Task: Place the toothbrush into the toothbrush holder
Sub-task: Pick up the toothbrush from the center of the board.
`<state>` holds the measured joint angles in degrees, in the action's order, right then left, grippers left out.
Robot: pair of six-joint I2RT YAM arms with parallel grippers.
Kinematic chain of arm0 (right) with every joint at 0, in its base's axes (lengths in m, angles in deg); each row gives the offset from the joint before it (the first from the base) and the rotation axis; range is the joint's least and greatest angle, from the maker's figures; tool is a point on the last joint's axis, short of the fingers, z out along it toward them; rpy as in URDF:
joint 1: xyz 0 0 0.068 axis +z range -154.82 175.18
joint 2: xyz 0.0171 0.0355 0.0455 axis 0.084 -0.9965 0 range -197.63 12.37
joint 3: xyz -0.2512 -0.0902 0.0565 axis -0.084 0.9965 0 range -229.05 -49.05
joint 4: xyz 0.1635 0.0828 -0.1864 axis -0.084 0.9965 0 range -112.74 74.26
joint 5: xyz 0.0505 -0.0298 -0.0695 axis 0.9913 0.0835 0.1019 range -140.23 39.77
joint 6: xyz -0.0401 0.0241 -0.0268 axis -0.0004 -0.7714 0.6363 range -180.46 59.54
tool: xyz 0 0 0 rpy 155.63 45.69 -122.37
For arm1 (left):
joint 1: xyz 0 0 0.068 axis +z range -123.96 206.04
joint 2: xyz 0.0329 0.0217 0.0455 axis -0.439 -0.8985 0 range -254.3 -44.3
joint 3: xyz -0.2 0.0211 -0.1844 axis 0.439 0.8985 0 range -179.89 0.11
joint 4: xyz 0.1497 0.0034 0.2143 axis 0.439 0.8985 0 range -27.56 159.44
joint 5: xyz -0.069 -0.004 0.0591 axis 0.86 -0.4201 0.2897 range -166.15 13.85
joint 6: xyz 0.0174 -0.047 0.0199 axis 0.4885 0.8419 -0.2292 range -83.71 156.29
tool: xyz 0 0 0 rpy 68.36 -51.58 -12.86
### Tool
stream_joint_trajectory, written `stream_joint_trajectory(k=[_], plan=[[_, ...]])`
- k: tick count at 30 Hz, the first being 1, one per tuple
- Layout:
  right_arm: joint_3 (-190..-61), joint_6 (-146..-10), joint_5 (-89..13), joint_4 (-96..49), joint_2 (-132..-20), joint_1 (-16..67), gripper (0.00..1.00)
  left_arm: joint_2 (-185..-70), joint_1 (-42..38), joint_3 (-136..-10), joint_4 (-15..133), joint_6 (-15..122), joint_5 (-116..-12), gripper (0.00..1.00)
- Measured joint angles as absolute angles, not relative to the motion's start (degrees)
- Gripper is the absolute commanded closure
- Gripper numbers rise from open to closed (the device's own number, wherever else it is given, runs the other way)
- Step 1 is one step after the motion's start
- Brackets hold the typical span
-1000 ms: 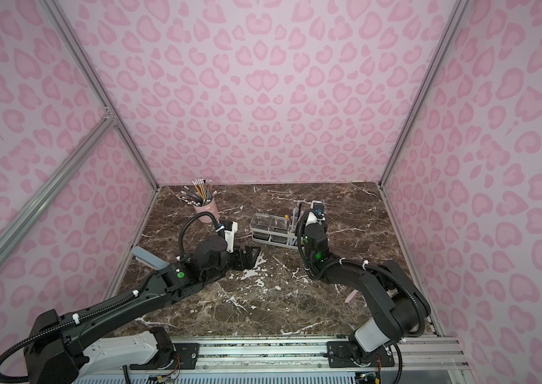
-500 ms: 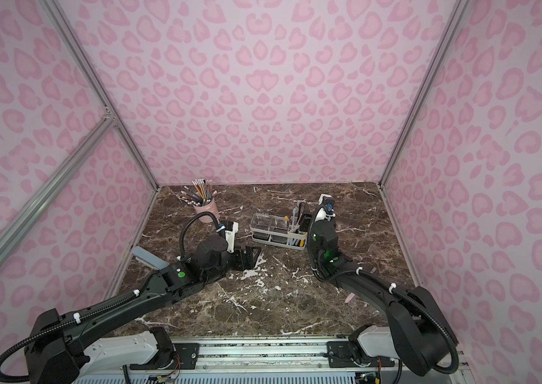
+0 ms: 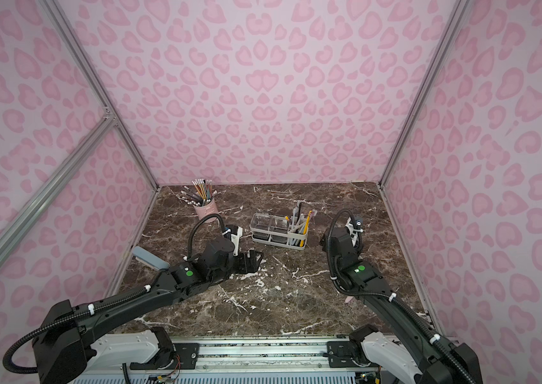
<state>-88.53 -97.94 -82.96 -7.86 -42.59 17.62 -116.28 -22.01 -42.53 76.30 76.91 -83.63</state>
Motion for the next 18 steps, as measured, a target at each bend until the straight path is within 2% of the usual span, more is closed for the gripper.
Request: stream_joint_trajectory(k=[8, 10, 18], plan=[[-82.56, -103.16, -74.24, 3.72, -35.12, 6.65, 0.09, -117.86, -22.01, -42.22, 76.33, 77.28, -83.68, 0.06], [-82.32, -104.21, -73.41, 5.80, -35.09, 5.82, 0.00, -117.97, -22.01, -41.98, 76.37, 77.30, -83.74, 0.06], [-84.22, -106.15, -70.40, 10.41, -43.66, 1.58, 0.00, -117.64, -22.34, -41.54, 76.68, 77.33, -85.93, 0.05]])
